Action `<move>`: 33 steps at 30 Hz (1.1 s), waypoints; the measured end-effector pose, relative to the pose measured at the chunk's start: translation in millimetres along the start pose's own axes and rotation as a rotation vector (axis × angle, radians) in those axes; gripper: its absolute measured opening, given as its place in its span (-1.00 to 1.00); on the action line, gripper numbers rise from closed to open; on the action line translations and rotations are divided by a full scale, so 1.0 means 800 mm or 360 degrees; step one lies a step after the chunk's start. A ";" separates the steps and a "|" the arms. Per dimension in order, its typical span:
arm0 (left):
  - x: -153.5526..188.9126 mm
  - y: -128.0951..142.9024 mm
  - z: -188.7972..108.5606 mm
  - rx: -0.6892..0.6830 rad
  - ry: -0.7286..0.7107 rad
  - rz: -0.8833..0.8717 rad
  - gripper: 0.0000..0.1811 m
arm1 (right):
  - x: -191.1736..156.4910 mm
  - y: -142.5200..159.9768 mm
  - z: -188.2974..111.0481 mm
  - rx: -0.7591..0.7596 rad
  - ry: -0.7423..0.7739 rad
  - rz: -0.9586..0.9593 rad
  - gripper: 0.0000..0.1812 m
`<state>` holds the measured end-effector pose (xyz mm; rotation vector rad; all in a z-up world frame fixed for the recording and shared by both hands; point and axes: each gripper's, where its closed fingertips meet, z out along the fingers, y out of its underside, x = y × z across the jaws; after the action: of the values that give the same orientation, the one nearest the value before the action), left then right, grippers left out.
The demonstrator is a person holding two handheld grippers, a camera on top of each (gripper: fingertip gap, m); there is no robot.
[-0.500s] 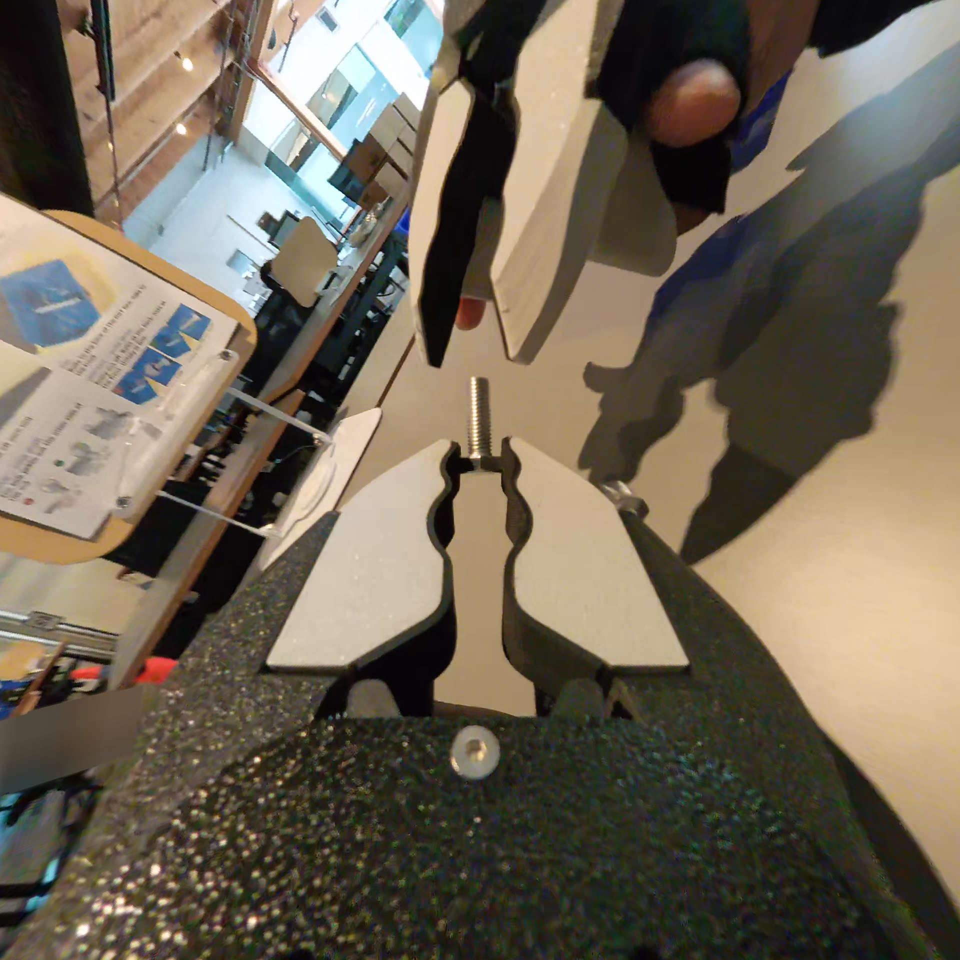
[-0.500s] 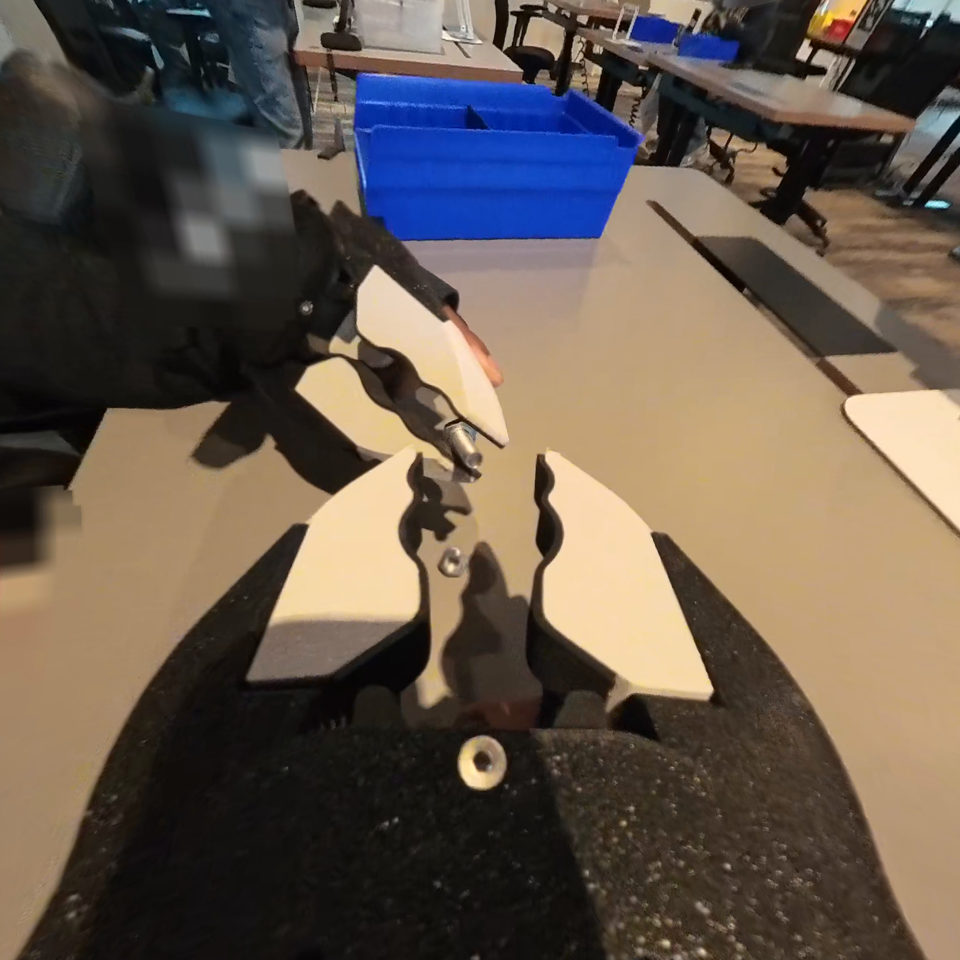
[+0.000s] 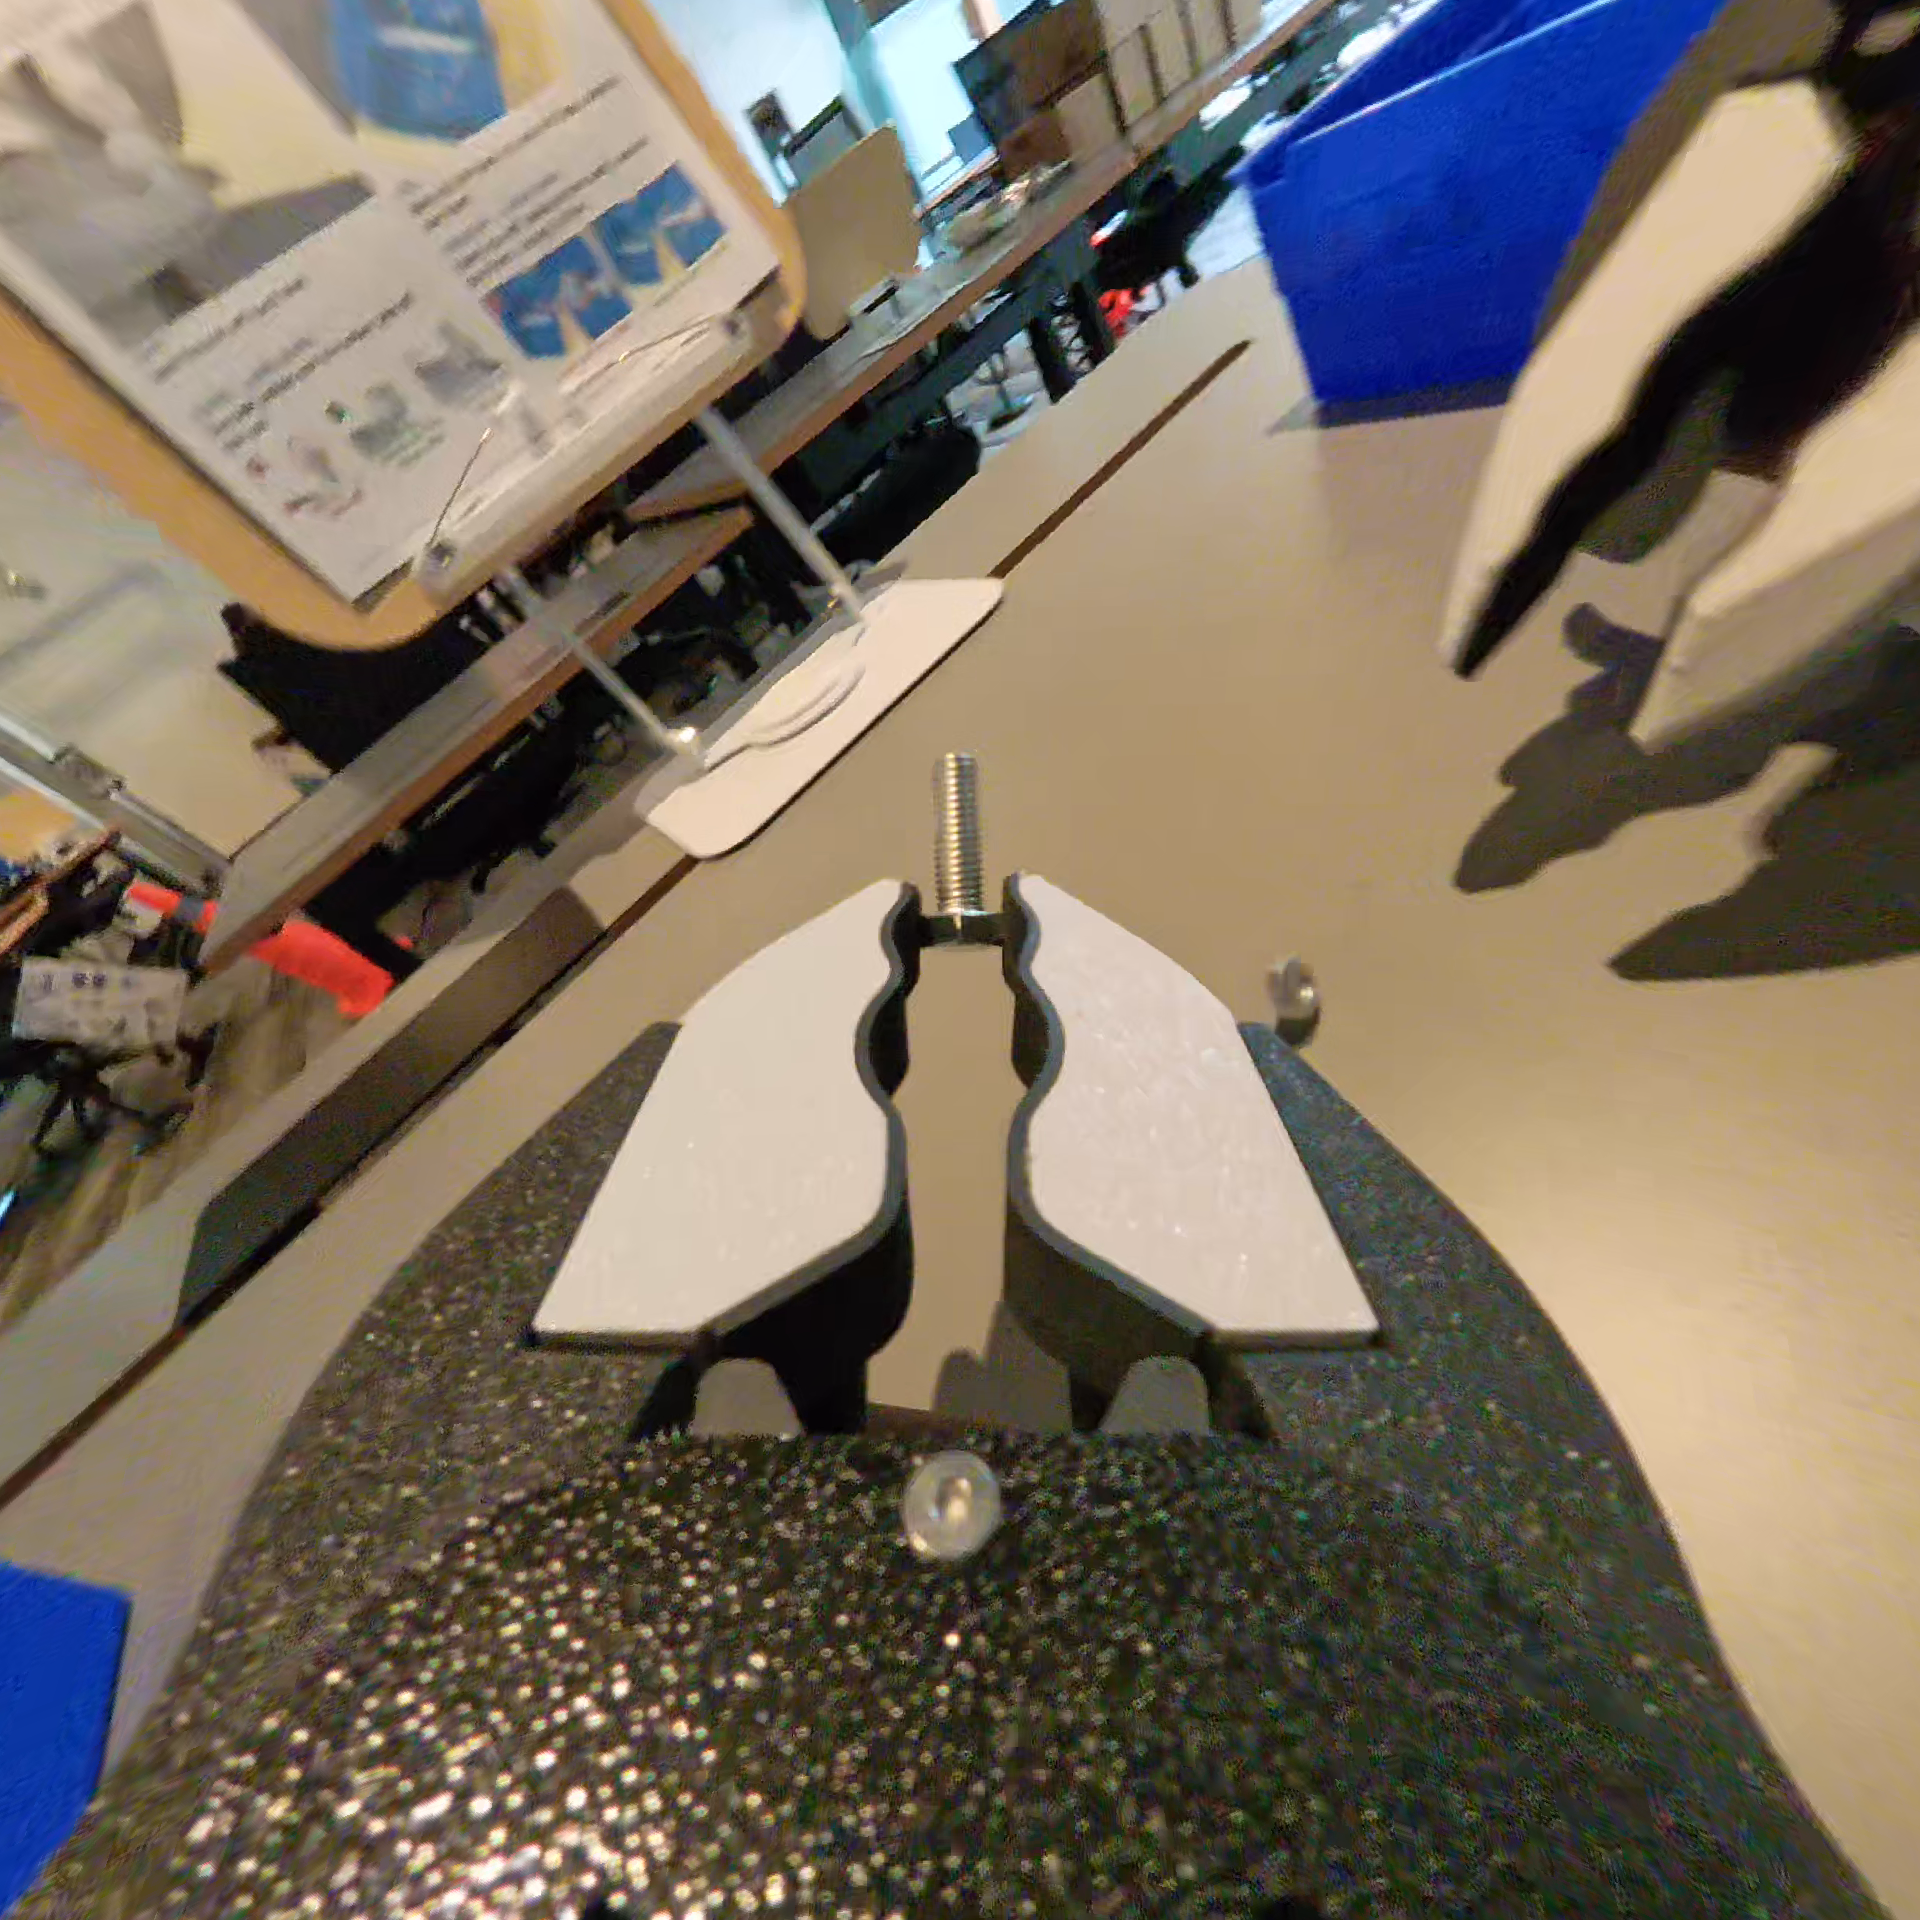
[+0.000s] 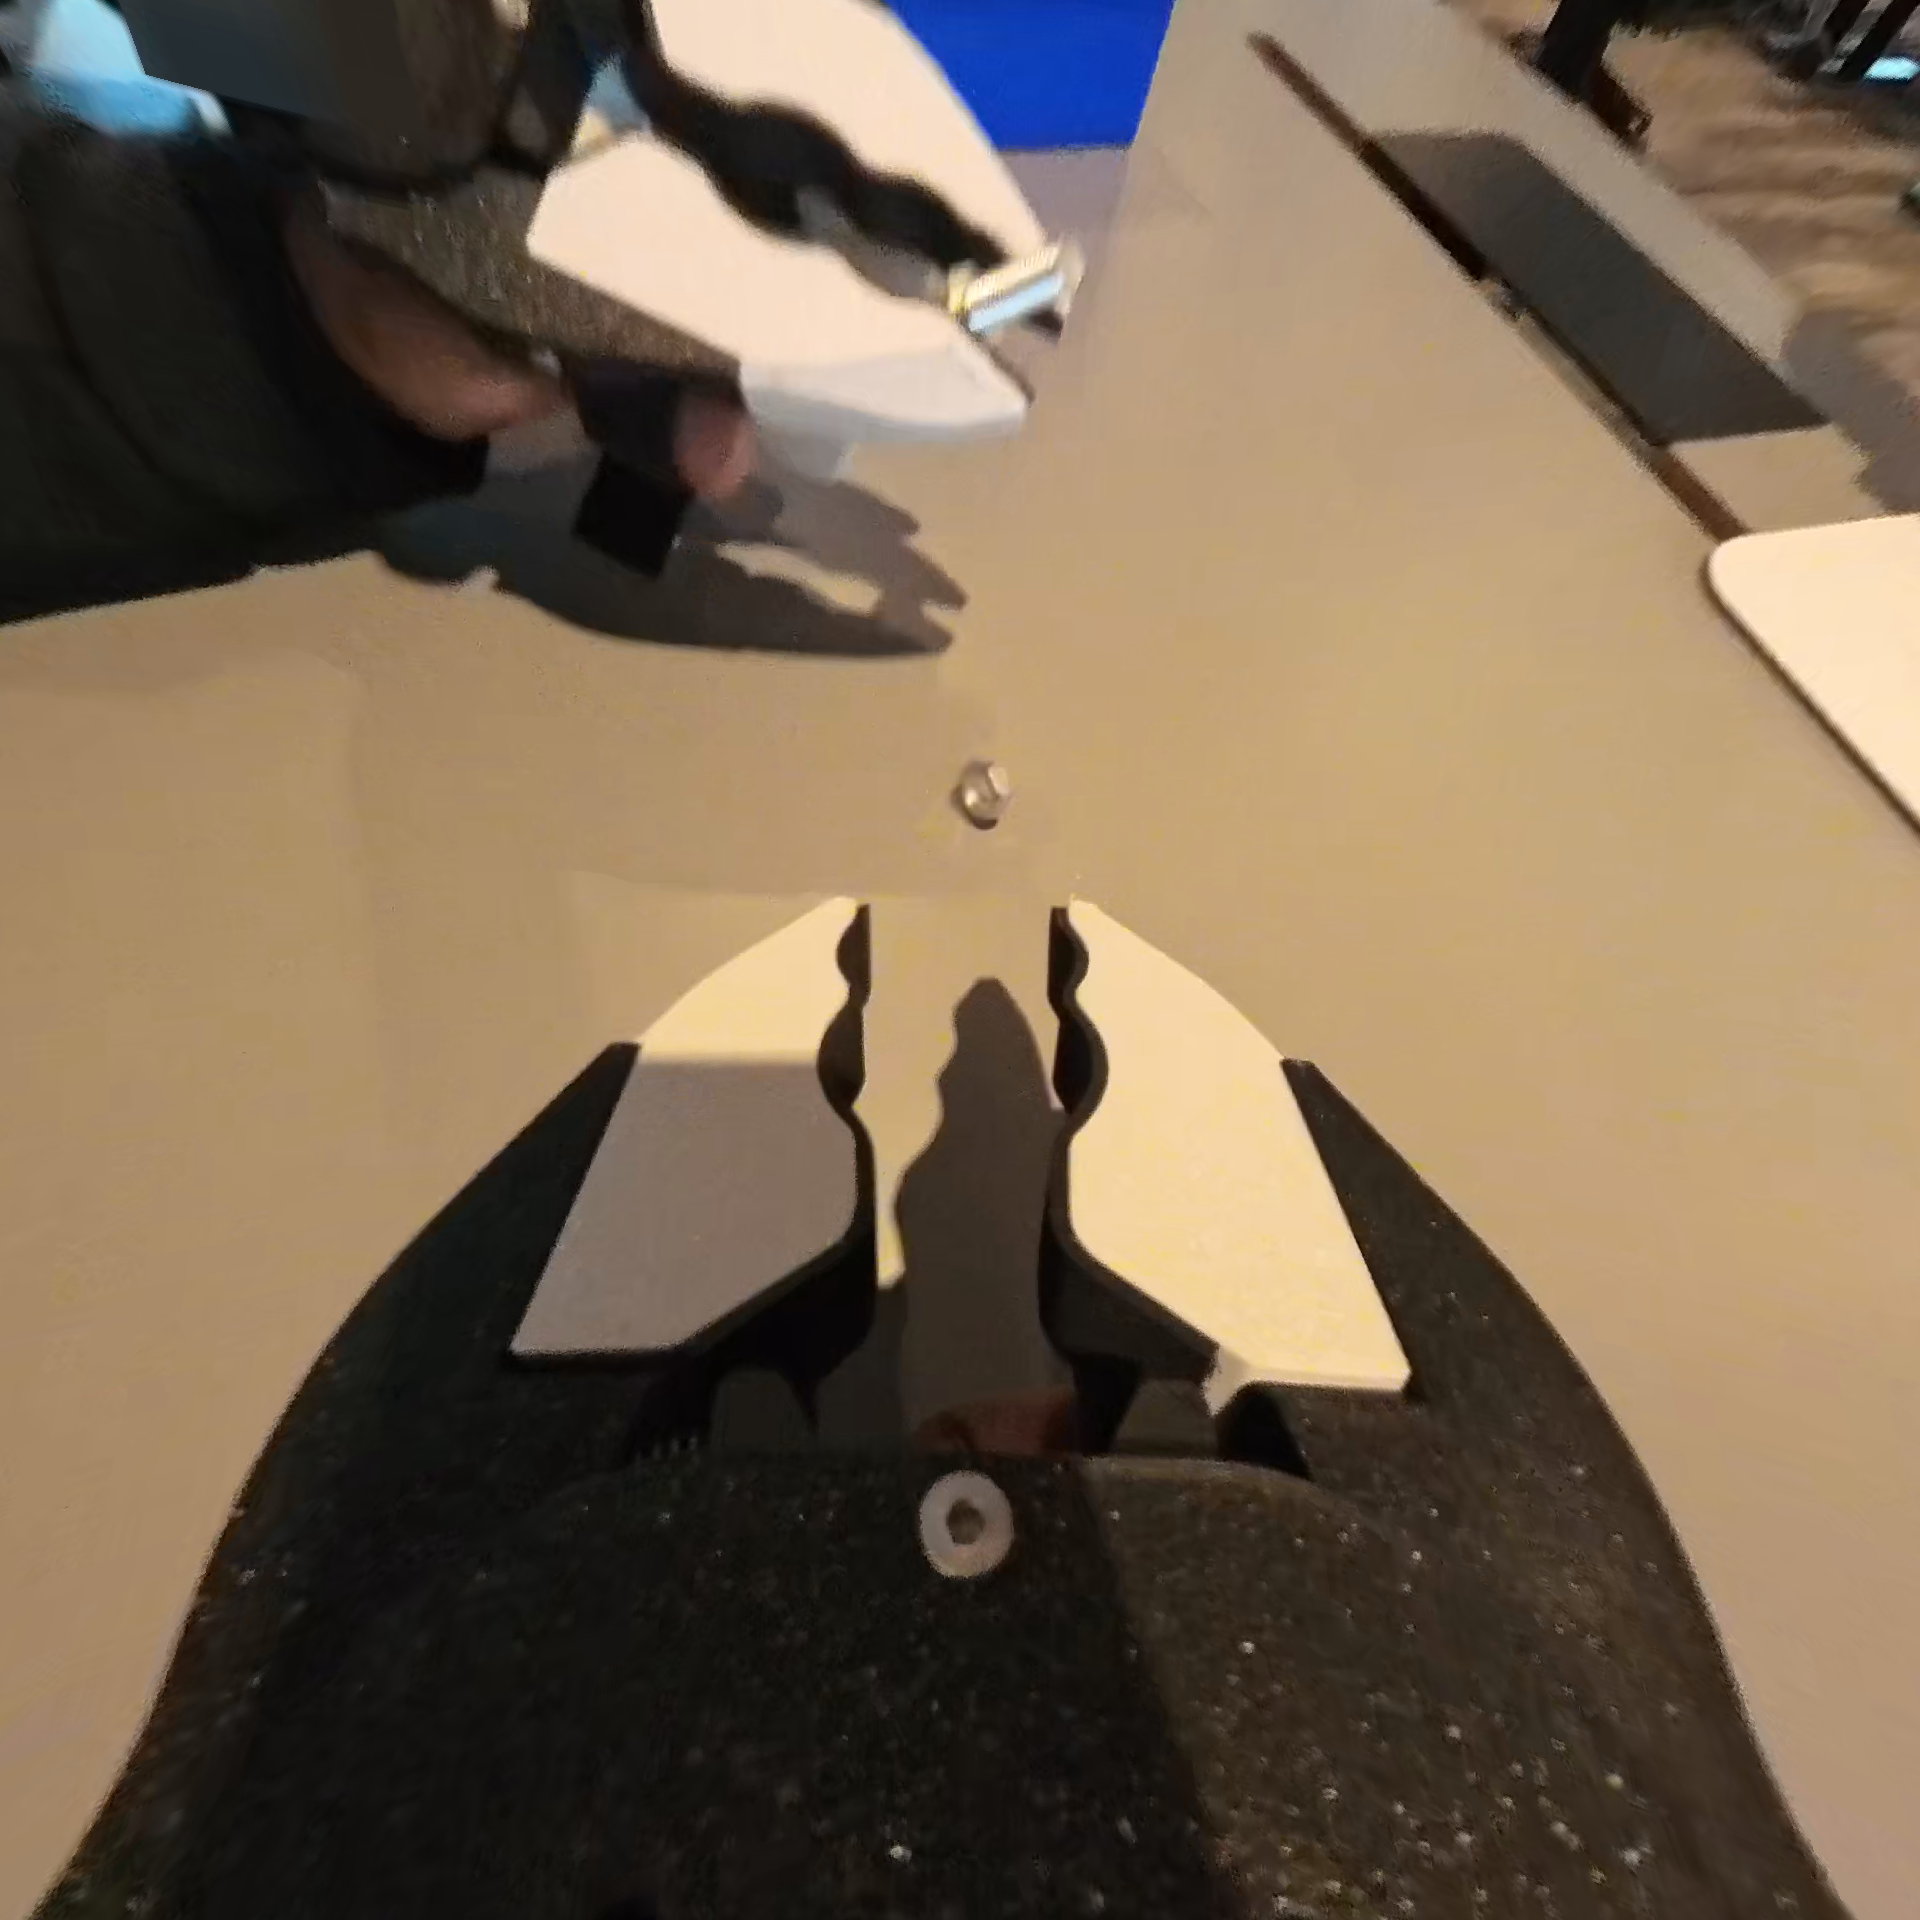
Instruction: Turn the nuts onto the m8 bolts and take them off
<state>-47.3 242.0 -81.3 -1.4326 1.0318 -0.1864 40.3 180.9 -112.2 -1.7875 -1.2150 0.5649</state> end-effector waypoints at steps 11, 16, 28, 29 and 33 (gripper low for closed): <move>-0.012 0.017 0.003 -0.0087 -0.0069 -0.0063 -0.84 | 0.030 0.017 0.086 -0.0326 -0.0070 -0.0219 -0.62; -0.014 0.018 0.002 -0.0091 -0.0075 -0.0079 -0.84 | 0.040 0.012 0.103 -0.0334 -0.0145 -0.0210 -0.62; -0.004 0.014 0.004 -0.0083 -0.0046 -0.0049 -0.84 | 0.042 0.024 0.091 -0.0389 -0.0163 -0.0106 -0.67; -0.002 0.013 0.004 -0.0082 -0.0041 -0.0046 -0.84 | 0.042 0.025 0.089 -0.0387 -0.0168 -0.0100 -0.67; 0.003 0.011 0.006 -0.0082 -0.0026 -0.0035 -0.84 | 0.044 0.027 0.086 -0.0385 -0.0176 -0.0087 -0.68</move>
<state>-47.1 245.8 -91.1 -1.4904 1.0141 -0.1653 13.6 237.7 -162.5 -1.9375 -1.4550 0.5077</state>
